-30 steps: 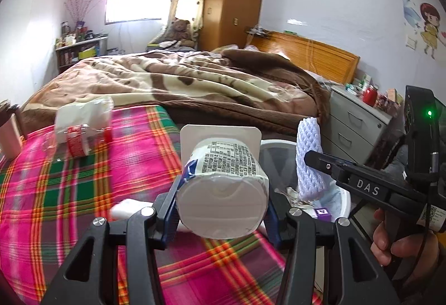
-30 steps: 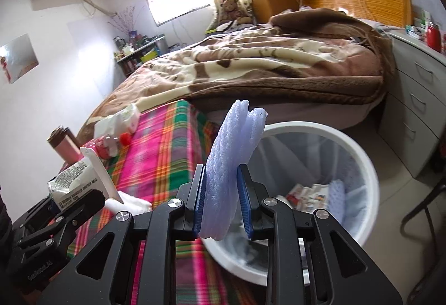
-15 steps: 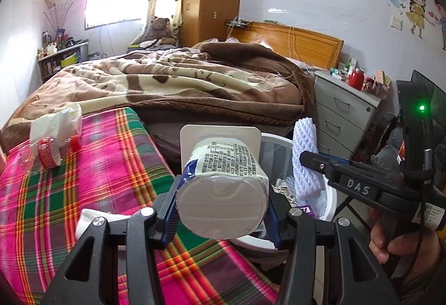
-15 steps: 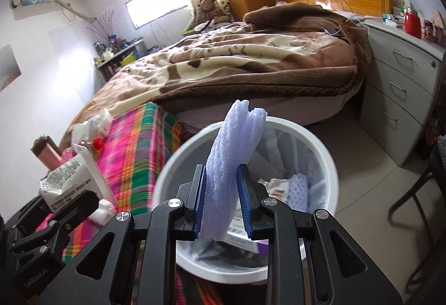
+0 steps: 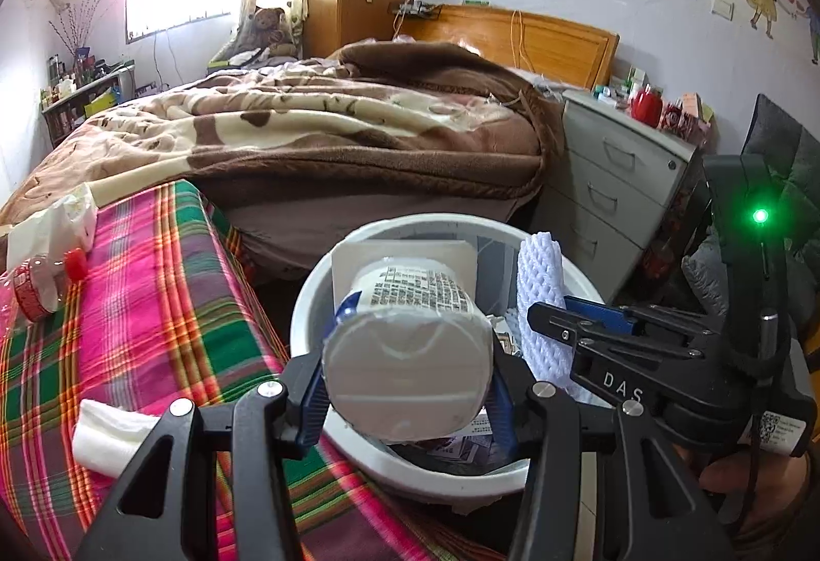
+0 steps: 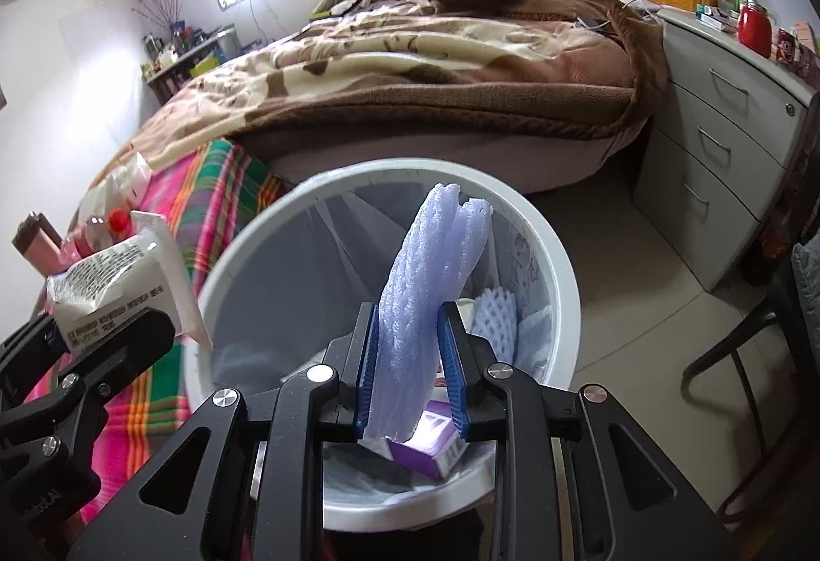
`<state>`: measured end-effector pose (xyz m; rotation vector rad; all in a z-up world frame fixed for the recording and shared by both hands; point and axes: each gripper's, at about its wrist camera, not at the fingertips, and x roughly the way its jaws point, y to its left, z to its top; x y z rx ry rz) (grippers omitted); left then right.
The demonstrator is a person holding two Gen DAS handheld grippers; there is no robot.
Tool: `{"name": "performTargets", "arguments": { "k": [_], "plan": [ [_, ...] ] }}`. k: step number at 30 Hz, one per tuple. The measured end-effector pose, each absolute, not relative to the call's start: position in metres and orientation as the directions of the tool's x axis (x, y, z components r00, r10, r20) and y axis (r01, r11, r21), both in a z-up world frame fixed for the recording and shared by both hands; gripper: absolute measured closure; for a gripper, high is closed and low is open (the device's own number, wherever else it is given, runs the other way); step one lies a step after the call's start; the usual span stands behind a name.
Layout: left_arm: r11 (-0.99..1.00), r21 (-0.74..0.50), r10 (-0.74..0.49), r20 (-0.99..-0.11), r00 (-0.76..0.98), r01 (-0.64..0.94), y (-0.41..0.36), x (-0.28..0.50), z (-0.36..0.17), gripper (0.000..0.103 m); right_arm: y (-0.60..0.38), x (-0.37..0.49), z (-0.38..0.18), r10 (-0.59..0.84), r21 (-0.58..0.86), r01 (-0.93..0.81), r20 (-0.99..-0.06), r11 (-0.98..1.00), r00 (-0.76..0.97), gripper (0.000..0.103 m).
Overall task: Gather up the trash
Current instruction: 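Open both tools to drop the container and net sleeve into the wastebasket, then move both open tools back over the bed toward the white cloth and bottle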
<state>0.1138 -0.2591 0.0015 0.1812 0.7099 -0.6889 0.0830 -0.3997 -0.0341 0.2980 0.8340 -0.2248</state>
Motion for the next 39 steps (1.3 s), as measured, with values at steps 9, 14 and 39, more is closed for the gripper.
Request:
{"name": "performTargets", "arguments": {
  "k": [9,14,39],
  "plan": [
    [0.761,-0.075,-0.514,-0.675,0.529,0.644,-0.266,0.118,-0.006,0.038,-0.406,0.084,-0.039,-0.074,0.159,0.305,-0.774,0.939,0.629,0.057],
    [0.768,-0.085,-0.519,-0.664,0.538,0.635,-0.258,0.119,-0.002,0.032,-0.408,0.079,-0.036,-0.083,0.163,0.314,-0.762,0.935,0.642,0.049],
    [0.866,-0.092,-0.447,-0.582,0.679,0.491,-0.146,0.125,0.031,0.029,-0.331,0.088,0.002,-0.010,0.144,0.132,-0.639,0.981,0.769,0.046]
  ]
}}
